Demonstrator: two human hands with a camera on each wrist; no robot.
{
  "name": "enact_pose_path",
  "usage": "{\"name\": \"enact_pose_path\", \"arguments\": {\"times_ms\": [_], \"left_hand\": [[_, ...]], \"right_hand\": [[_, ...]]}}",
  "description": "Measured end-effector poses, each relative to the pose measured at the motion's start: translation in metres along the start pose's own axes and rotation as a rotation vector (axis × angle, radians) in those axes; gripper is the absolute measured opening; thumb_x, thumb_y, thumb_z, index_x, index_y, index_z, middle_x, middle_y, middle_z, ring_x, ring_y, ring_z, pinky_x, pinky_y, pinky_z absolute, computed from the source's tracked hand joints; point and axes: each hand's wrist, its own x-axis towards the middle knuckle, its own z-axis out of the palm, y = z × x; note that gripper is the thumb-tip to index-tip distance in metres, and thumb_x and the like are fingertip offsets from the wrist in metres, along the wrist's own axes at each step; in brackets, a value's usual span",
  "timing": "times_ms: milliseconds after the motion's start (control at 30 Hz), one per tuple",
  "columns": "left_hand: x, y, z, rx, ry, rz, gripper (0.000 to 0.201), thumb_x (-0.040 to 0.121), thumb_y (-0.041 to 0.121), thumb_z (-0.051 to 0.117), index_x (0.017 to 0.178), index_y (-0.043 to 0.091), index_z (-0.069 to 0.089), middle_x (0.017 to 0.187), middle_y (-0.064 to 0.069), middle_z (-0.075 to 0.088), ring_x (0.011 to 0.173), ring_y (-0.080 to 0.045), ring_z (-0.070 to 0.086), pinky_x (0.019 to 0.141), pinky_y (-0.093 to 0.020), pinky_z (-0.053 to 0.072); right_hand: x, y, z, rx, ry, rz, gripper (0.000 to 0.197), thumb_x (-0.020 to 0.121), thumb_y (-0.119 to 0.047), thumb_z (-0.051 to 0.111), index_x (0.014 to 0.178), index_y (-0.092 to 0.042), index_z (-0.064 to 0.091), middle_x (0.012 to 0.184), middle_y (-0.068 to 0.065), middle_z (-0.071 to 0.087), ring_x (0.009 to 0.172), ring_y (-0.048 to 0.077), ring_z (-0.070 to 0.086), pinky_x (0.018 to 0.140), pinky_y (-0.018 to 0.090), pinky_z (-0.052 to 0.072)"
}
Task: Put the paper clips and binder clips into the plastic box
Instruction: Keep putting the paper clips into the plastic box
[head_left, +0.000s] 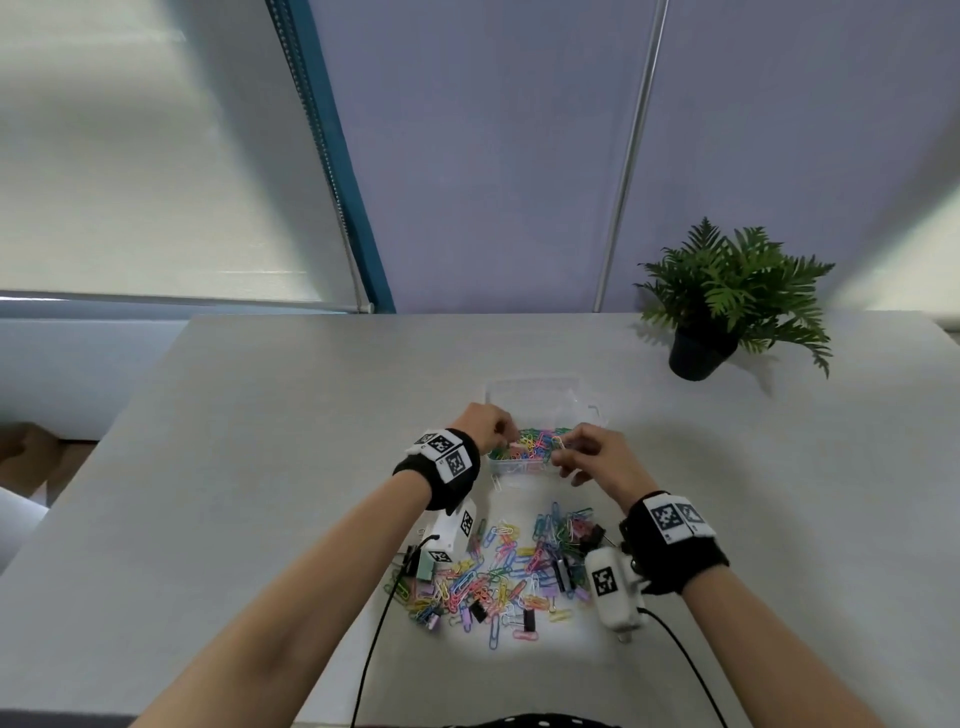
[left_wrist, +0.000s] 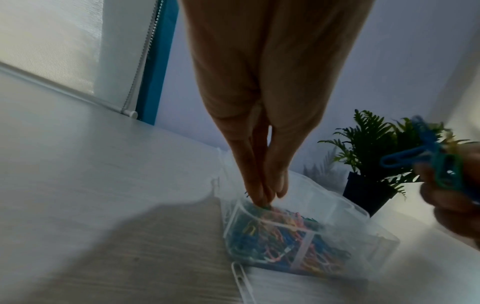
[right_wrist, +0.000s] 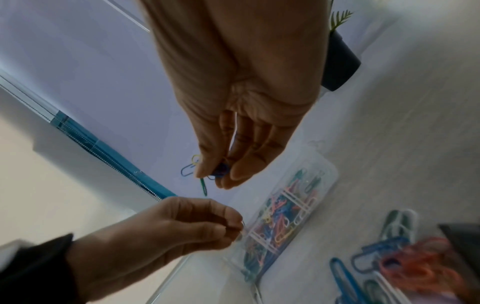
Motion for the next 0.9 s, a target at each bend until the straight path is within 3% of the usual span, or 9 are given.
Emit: {"name": "enact_pose_path", "arguments": {"times_ms": [100,267,333,467,533,633,733,833,900], "left_hand": [[-0.009,-0.003,-0.005,0.022,-0.004,0.078,0.031,0.086,-0.005,0.052,0.113,0.004,0.063,0.116,-0.013,0.066,0.110,-0.024,0.060,0.095,-0.025,0.041],[-0.034,-0.015,-0.015,-0.025,0.080,0.153,0.031,0.090,-0.003,0.047,0.117,0.004,0.061,0.118,-0.012,0.066,0.109,-0.022,0.061,0.095,-0.022,0.041],[-0.046,-0.022,-0.014,-0.030,0.044,0.148,0.031,0.091,-0.003,0.046,0.117,0.004,0.061,0.116,-0.011,0.067,0.107,-0.021,0.062,0.096,-0.021,0.043],[-0.067,-0.039,-0.009,-0.042,0.023,0.135,0.030,0.089,-0.005,0.046,0.112,0.004,0.063,0.111,-0.010,0.069,0.101,-0.021,0.065,0.083,-0.008,0.039],[-0.078,-0.047,-0.006,-0.053,0.026,0.118,0.030,0.088,-0.007,0.045,0.110,0.003,0.064,0.108,-0.011,0.069,0.096,-0.019,0.065,0.076,0.000,0.039],[-0.090,-0.057,0.001,-0.027,0.025,0.104,0.032,0.087,-0.010,0.041,0.106,0.002,0.065,0.105,-0.011,0.070,0.090,-0.017,0.066,0.066,0.007,0.036],[-0.101,-0.059,0.011,-0.002,-0.019,0.094,0.030,0.086,-0.009,0.042,0.102,0.002,0.066,0.104,-0.011,0.069,0.092,-0.021,0.066,0.067,0.005,0.037],[-0.105,-0.048,0.026,0.119,-0.060,0.074,0.022,0.089,0.011,0.054,0.110,0.004,0.060,0.114,-0.011,0.063,0.101,-0.023,0.060,0.082,-0.015,0.040],[-0.105,-0.036,0.039,0.176,-0.099,0.004,0.039,0.086,0.023,0.060,0.120,0.005,0.050,0.123,-0.010,0.054,0.110,-0.024,0.053,0.094,-0.027,0.041]], "right_hand": [[0.011,-0.006,-0.001,-0.049,0.009,-0.034,0.023,0.074,0.002,0.070,0.069,-0.015,0.056,0.057,0.004,0.064,0.044,0.008,0.058,0.040,0.018,0.044],[0.038,-0.011,-0.002,-0.261,0.054,-0.108,0.019,0.074,0.000,0.071,0.072,-0.014,0.058,0.063,0.013,0.062,0.042,-0.002,0.056,0.039,0.014,0.043],[0.048,-0.011,-0.001,-0.405,0.076,-0.138,0.012,0.074,-0.001,0.071,0.078,-0.009,0.063,0.069,0.013,0.064,0.052,0.004,0.060,0.048,0.015,0.046],[0.051,-0.005,0.003,-0.728,-0.043,-0.152,0.014,0.077,-0.001,0.065,0.091,-0.002,0.066,0.090,0.015,0.069,0.086,0.027,0.063,0.080,0.033,0.051],[0.043,-0.004,0.007,-0.846,-0.084,-0.192,0.015,0.080,-0.002,0.059,0.094,-0.005,0.065,0.095,0.014,0.068,0.091,0.027,0.062,0.084,0.037,0.050],[0.023,-0.005,0.018,-0.912,-0.179,-0.318,0.013,0.083,-0.006,0.058,0.094,-0.009,0.063,0.098,0.009,0.065,0.094,0.024,0.058,0.084,0.034,0.048],[-0.004,0.001,0.036,-0.967,-0.390,-0.289,0.018,0.086,-0.014,0.059,0.104,-0.012,0.061,0.110,0.004,0.062,0.099,0.018,0.058,0.091,0.034,0.049],[-0.023,0.014,0.054,-1.074,-0.512,-0.206,0.038,0.083,-0.019,0.064,0.118,-0.014,0.052,0.123,0.004,0.052,0.112,0.019,0.050,0.095,0.036,0.045],[-0.029,0.020,0.064,-1.142,-0.537,-0.219,0.054,0.079,-0.021,0.067,0.126,-0.012,0.044,0.127,0.006,0.045,0.117,0.020,0.043,0.094,0.037,0.045]]}}
